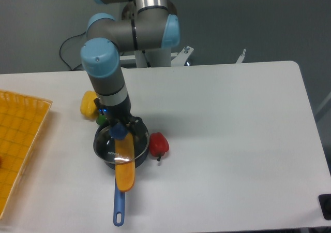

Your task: Close the pot lid

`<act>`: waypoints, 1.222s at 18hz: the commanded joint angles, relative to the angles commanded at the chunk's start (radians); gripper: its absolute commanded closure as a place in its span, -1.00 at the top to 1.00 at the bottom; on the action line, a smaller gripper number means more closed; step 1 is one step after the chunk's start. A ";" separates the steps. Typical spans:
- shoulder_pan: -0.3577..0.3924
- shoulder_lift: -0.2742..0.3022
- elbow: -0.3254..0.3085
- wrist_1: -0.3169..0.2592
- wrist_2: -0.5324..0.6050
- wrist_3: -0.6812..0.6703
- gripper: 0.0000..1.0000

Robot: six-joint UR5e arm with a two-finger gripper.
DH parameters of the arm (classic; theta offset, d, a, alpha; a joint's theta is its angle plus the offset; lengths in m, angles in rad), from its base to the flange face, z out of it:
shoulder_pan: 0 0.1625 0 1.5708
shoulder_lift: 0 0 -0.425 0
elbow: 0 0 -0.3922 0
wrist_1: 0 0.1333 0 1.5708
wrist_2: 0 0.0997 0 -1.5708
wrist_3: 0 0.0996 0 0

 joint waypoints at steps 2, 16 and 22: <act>0.068 0.026 0.002 -0.054 -0.006 0.118 1.00; 0.440 0.071 0.000 -0.143 -0.037 0.698 1.00; 0.580 0.072 0.000 -0.167 -0.097 0.907 1.00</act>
